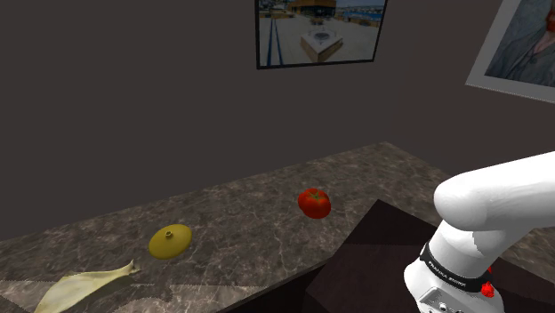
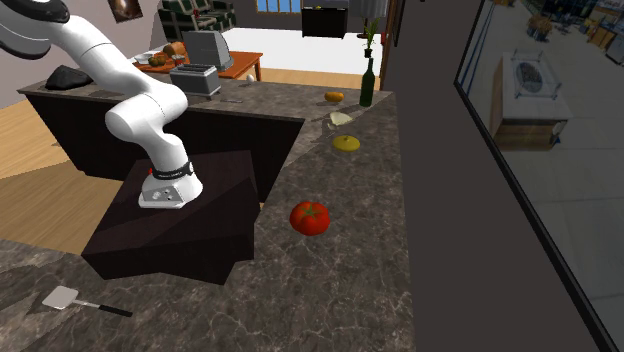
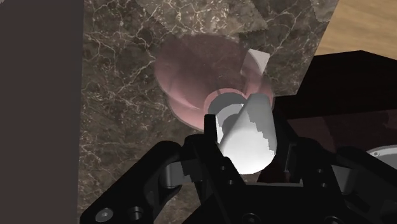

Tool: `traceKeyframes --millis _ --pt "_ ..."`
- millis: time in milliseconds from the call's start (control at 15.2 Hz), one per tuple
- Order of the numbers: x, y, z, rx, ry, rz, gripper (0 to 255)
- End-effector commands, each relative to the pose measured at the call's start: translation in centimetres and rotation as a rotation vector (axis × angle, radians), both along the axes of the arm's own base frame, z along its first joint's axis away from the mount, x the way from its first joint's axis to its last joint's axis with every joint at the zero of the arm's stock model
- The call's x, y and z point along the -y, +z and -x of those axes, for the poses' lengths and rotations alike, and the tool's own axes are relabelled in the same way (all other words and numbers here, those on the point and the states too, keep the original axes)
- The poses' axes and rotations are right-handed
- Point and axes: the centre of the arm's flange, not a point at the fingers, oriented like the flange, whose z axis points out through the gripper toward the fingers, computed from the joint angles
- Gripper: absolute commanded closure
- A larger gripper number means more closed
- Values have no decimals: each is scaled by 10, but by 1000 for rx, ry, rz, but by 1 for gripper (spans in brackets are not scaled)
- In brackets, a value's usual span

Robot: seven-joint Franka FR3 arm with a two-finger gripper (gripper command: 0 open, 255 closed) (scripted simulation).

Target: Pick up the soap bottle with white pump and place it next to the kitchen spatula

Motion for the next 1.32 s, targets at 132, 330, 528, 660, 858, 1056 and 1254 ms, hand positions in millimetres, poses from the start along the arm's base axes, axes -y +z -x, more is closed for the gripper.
traceKeyframes --millis 132,330,528,660,858,1056,1254 --pt "0 -21 0 -1 0 1 255" --pt "0 -37 0 -1 0 1 255" --pt "0 -52 0 -1 0 1 255" --pt "0 -63 0 -1 0 1 255" --pt "0 -79 0 -1 0 1 255" --pt "0 -95 0 -1 0 1 255" --pt "0 -111 0 -1 0 1 255"
